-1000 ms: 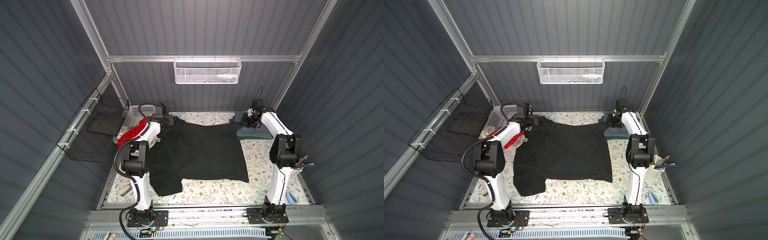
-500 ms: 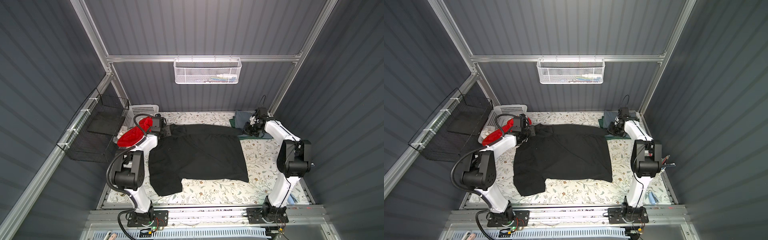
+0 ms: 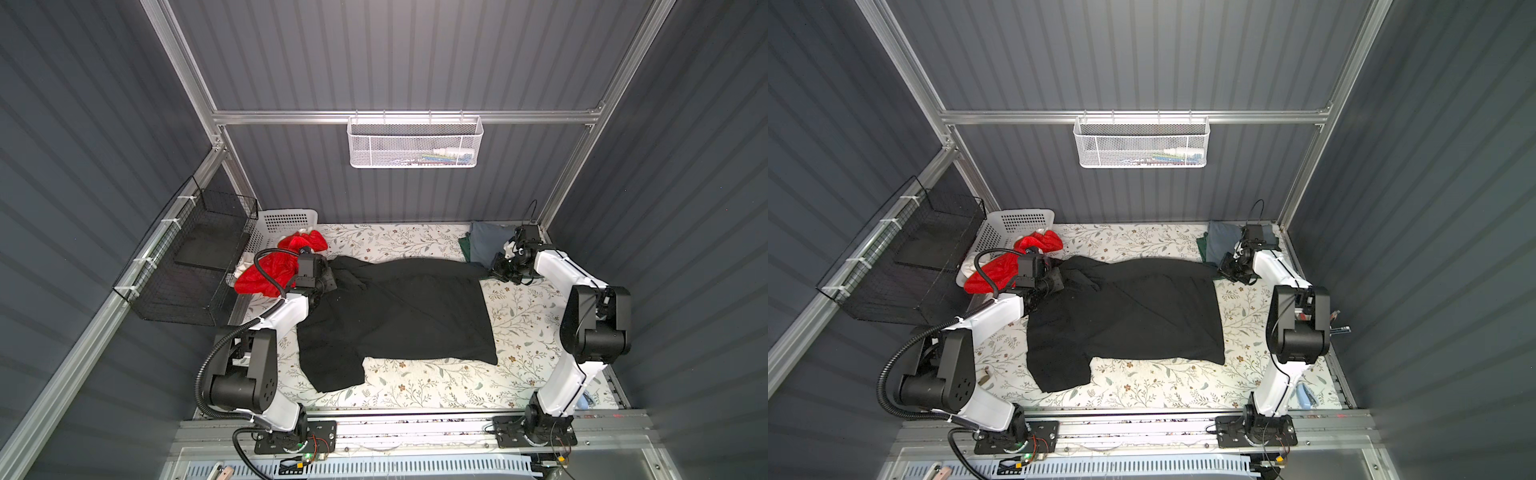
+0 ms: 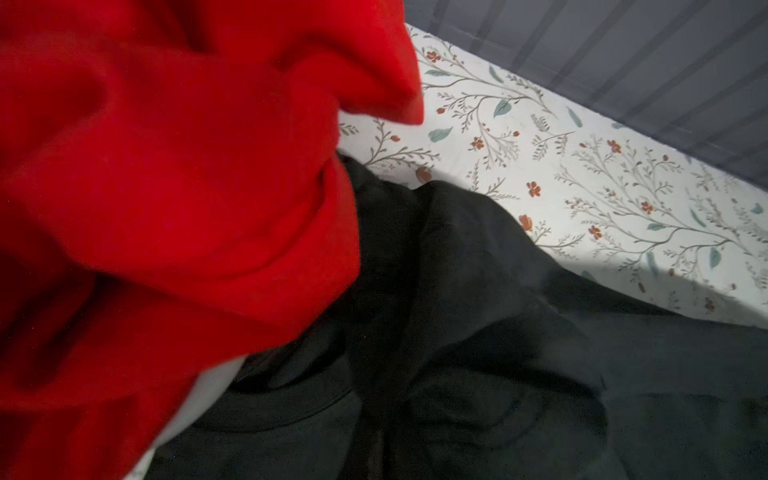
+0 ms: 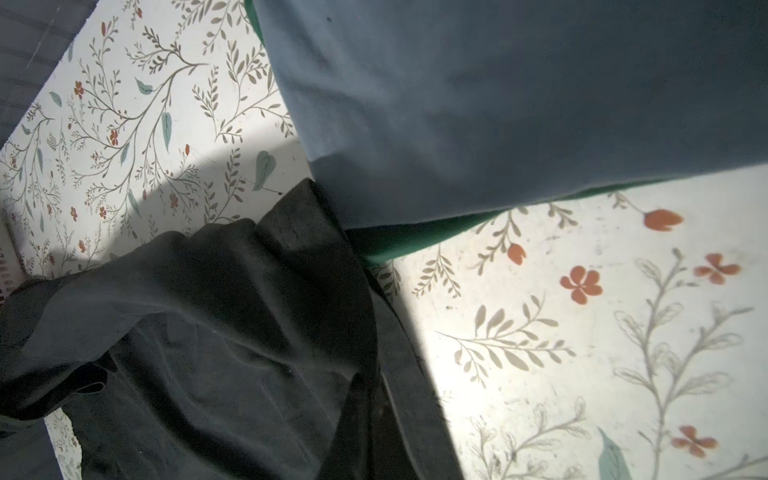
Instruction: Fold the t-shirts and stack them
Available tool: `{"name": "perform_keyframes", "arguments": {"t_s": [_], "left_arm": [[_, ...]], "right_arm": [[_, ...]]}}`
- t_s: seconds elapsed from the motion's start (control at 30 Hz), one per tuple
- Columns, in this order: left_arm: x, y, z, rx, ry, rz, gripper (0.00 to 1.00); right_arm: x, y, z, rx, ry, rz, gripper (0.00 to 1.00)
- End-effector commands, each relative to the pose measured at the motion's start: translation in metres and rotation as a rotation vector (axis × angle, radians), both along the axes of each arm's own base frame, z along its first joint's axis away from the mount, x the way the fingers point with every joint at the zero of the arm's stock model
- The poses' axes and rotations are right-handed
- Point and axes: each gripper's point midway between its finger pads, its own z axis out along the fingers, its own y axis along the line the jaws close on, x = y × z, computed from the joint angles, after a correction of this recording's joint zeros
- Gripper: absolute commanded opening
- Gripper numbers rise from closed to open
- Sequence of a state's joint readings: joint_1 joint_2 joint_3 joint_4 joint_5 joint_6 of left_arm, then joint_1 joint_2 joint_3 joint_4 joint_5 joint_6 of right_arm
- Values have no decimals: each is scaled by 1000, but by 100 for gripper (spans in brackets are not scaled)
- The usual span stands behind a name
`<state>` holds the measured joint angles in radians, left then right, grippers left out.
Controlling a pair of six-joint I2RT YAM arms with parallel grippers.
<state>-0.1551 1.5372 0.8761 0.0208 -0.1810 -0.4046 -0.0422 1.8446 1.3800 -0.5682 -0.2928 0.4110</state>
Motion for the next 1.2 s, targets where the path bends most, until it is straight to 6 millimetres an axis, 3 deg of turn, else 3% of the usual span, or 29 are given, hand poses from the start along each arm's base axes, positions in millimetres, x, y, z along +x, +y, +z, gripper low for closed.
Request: {"name": "perform_keyframes", "arguments": {"t_s": [0.0, 0.13, 0.17, 0.27, 0.3, 0.47, 0.67, 0.73, 0.83, 0.97, 1.03, 1.17], "left_arm": [[-14, 19, 5, 41, -9, 78, 0], [-32, 31, 0, 50, 13, 151, 0], [-36, 32, -3, 42, 25, 159, 12], [-50, 38, -13, 25, 77, 222, 32], [-52, 37, -14, 16, 81, 226, 45], [-51, 34, -17, -13, 109, 226, 47], [-42, 18, -7, -85, 98, 176, 53], [-42, 14, -1, -112, 91, 168, 58], [-45, 11, 10, -135, 70, 156, 74], [-50, 8, 16, -151, 68, 141, 84], [-52, 6, 18, -164, 67, 130, 93], [-51, 2, 16, -173, 52, 106, 97]], "right_arm": [[-3, -5, 1, 4, 2, -4, 0], [-5, -4, -3, 7, 8, -8, 0], [-7, -3, -5, 18, 13, -9, 0], [-9, 0, -12, 40, 23, -20, 0], [-9, 0, -14, 43, 24, -23, 0], [-13, 0, -23, 48, 41, -35, 0], [-21, -1, -31, 42, 56, -42, 0], [-23, -2, -33, 35, 62, -43, 0], [-26, -4, -38, 28, 72, -48, 0], [-29, -4, -42, 30, 80, -48, 0], [-31, -4, -44, 27, 84, -48, 0], [-32, -5, -44, 25, 88, -50, 0]]}}
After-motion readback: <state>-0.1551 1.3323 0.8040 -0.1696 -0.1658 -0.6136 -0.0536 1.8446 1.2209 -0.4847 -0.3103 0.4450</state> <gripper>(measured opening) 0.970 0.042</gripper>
